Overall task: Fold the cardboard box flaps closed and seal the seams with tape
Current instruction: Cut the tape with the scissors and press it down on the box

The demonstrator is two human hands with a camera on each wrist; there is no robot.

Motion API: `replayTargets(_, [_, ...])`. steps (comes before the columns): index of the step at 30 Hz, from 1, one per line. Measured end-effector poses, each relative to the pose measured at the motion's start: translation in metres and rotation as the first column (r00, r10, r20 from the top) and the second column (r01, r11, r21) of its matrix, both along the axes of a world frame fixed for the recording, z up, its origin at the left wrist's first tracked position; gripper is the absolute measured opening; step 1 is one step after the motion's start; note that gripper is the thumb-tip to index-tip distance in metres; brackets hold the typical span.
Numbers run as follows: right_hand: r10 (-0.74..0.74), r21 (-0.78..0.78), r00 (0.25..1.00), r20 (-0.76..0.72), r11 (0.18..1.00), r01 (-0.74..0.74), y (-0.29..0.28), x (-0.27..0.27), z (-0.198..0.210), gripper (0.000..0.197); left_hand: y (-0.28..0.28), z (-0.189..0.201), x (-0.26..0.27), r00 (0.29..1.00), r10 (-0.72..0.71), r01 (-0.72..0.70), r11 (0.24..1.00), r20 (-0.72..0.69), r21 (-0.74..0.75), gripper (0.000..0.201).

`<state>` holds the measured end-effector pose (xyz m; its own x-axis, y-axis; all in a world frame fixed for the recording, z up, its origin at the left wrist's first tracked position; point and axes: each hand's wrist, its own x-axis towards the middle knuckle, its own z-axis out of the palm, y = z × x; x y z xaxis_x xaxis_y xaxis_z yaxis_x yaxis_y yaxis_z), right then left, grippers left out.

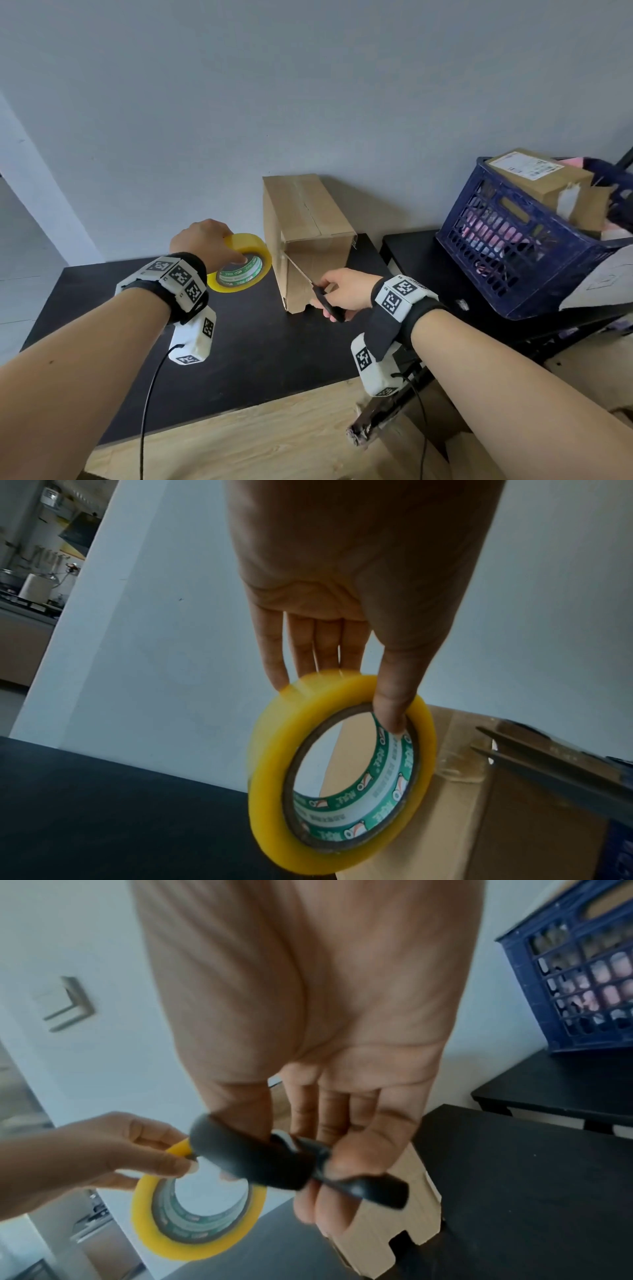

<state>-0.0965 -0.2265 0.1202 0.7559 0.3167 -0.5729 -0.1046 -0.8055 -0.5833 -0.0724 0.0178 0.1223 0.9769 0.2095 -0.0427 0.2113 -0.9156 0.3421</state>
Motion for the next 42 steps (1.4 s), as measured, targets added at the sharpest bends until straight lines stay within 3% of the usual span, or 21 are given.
replayTargets(3, [0.04, -0.021, 0.995, -0.09, 0.999, -0.042, 0.008, -0.001, 0.0, 0.029, 0.002, 0.0, -0.002, 1.0, 0.007, -0.007, 1.0, 0.0, -0.01, 0.042])
replayTargets(7, [0.025, -0.046, 0.95, -0.31, 0.998, -0.041, 0.022, -0.004, 0.001, 0.063, 0.004, -0.001, -0.002, 1.0, 0.009, -0.009, 0.999, 0.004, -0.034, 0.044])
replayTargets(10, [-0.019, 0.05, 0.918, -0.395, 0.998, 0.042, 0.028, -0.002, -0.002, 0.052, 0.005, 0.0, -0.003, 1.0, 0.007, -0.007, 0.998, 0.008, -0.055, 0.044])
replayTargets(16, [-0.022, 0.21, 0.93, -0.366, 0.972, 0.105, 0.036, 0.012, -0.008, 0.056, 0.009, 0.001, -0.004, 1.0, 0.004, -0.006, 0.998, -0.031, -0.058, 0.048])
replayTargets(29, [-0.122, 0.346, 0.951, -0.283, 0.912, 0.22, 0.052, 0.022, -0.026, 0.048, 0.022, 0.0, -0.004, 0.995, -0.029, 0.023, 0.997, -0.093, -0.074, 0.045])
replayTargets(42, [-0.098, 0.321, 0.98, -0.172, 0.935, 0.15, 0.062, 0.03, -0.022, 0.04, 0.033, -0.008, -0.002, 0.993, -0.04, 0.027, 0.993, -0.112, -0.118, 0.045])
